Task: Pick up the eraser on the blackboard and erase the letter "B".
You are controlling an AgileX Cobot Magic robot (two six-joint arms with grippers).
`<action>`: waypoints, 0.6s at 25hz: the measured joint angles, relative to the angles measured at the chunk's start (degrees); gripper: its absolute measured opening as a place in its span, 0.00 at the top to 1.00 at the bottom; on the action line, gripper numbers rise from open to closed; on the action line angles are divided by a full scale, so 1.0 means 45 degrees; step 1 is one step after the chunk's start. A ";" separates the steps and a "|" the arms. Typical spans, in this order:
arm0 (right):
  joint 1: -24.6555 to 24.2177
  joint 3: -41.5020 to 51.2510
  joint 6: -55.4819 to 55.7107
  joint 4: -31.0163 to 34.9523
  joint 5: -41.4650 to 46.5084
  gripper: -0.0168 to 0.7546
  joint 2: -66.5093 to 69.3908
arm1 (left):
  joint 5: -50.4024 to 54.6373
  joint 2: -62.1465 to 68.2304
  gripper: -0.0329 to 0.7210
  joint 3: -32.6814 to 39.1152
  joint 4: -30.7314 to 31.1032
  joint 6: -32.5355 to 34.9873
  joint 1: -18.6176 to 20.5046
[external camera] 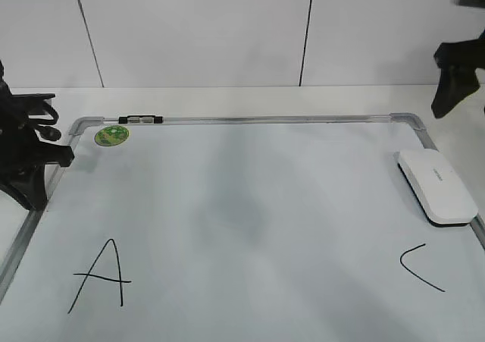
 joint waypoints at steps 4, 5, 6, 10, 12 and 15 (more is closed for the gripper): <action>0.0000 0.0000 0.0018 0.0100 0.0053 0.21 -0.1188 | 0.0059 0.0051 0.87 -0.0067 0.0051 0.0116 0.0000; 0.0000 0.0000 0.0018 0.0127 0.0076 0.21 -0.1534 | 0.0093 0.0051 0.84 -0.0093 0.0069 0.0167 0.0000; 0.0000 0.0000 0.0018 0.0147 0.0072 0.21 -0.1724 | 0.0149 0.0099 0.81 -0.0155 0.0107 0.0191 0.0000; 0.0000 0.0000 0.0029 0.0147 0.0155 0.21 -0.2688 | 0.0569 0.0123 0.64 -0.0669 0.0147 0.0223 0.0000; 0.0000 0.0108 0.0029 0.0147 0.0181 0.21 -0.3142 | 0.0775 0.0095 0.60 -0.0954 0.0147 0.0223 0.0000; 0.0000 0.0540 0.0029 0.0176 0.0210 0.21 -0.3814 | 0.1332 -0.0201 0.58 -0.1326 0.0167 0.0239 0.0000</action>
